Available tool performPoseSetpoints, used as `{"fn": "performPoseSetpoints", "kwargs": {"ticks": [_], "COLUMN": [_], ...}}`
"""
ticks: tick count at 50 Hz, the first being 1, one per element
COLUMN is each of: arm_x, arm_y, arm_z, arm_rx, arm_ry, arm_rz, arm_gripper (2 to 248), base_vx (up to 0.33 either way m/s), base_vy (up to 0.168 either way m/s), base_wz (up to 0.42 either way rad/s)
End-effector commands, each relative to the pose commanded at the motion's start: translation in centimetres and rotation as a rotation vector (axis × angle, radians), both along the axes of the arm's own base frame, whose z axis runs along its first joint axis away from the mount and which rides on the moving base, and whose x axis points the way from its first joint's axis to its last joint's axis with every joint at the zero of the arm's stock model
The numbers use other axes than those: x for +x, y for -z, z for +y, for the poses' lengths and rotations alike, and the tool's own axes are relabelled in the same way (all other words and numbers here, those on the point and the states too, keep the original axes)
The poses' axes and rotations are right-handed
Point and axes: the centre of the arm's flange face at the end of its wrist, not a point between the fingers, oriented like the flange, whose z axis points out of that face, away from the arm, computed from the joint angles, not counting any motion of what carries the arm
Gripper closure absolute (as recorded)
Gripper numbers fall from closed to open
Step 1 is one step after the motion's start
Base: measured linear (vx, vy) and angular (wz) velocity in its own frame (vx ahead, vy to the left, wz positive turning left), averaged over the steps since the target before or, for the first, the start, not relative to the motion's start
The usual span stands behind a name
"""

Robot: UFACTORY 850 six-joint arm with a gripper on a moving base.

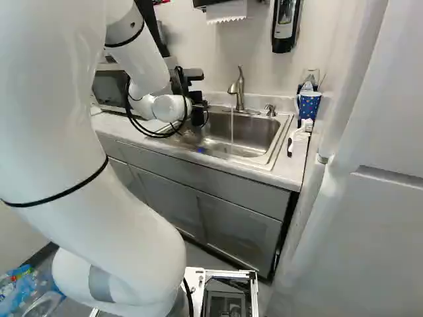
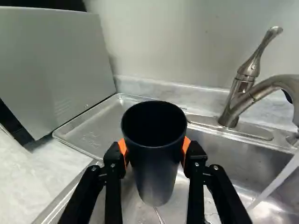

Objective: Rinse the cup and place it in the tray

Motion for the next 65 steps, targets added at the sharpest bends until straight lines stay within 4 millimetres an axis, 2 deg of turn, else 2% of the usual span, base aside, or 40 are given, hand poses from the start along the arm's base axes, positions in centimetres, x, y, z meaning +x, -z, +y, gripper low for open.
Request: {"fn": "performPoseSetpoints", "kwargs": {"ticks": [42,65], "arm_x": [-2.1,-2.5], "arm_y": [3.5,3.5], "arm_z": [-5.9,-8.7], "arm_rx": [-0.003,-0.003], "arm_ry": [0.127,0.188], "arm_rz": [-0.015,-0.015], "arm_gripper": [125,125], "base_vx": [0.0,0.0], "base_vy": [0.0,0.0], "base_wz": [0.0,0.0]}}
